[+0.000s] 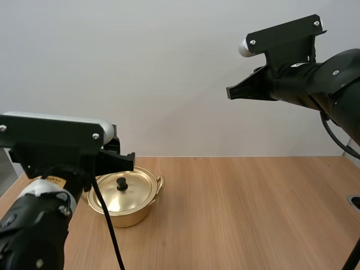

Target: Open the pot, put the car inside, and close it

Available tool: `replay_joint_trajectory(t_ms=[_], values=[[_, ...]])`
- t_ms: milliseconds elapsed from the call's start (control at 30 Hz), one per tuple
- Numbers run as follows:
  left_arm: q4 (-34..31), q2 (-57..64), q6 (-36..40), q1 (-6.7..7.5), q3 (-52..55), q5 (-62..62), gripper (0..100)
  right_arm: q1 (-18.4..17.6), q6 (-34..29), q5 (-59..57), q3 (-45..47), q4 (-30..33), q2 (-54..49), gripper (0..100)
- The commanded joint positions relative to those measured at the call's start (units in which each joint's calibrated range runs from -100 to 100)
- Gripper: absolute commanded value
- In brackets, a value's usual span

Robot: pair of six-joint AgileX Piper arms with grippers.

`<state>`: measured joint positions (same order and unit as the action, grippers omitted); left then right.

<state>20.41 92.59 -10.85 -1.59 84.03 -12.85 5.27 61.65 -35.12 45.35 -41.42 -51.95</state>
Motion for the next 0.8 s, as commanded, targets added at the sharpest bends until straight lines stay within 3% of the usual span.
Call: replay_joint_trajectory(t_ms=[0, 67, 233, 267, 333, 433, 533, 767], values=[[0.0, 4.8, 0.0, 0.20, 4.8, 1.4, 100, 0.0, 0.0, -1.1, 0.0, -0.7, -0.1, 0], [0.0, 6.4, 0.0, 0.22, 6.2, -1.4, 91, 0.0, 0.0, -1.1, 0.0, -1.2, -0.1, 0], [-1.8, 7.4, 0.0, 0.22, 6.8, -7.4, 49, 0.0, 0.0, -1.2, 0.0, -1.3, -0.1, 0], [-5.7, 7.4, 0.0, 0.28, 6.8, -9.3, 39, 0.0, 0.0, -1.2, 0.0, -1.3, -0.1, 0], [-12.6, 7.4, 1.9, 0.54, 6.9, -14.3, 30, 0.0, 0.0, -1.4, 0.0, -1.3, -0.1, 0], [-18.2, 7.4, 8.7, 0.74, 7.2, -17.4, 30, 0.0, 0.0, -2.5, 0.0, -1.3, -0.1, 0], [-18.1, 7.4, 15.2, 1.00, 7.2, -17.9, 31, 0.0, 0.0, -3.3, 0.0, -1.3, -0.1, 0], [-17.7, 7.4, 15.2, 1.15, 6.9, -18.3, 31, 0.0, 0.0, -3.4, 0.0, -1.2, -0.1, 0]])
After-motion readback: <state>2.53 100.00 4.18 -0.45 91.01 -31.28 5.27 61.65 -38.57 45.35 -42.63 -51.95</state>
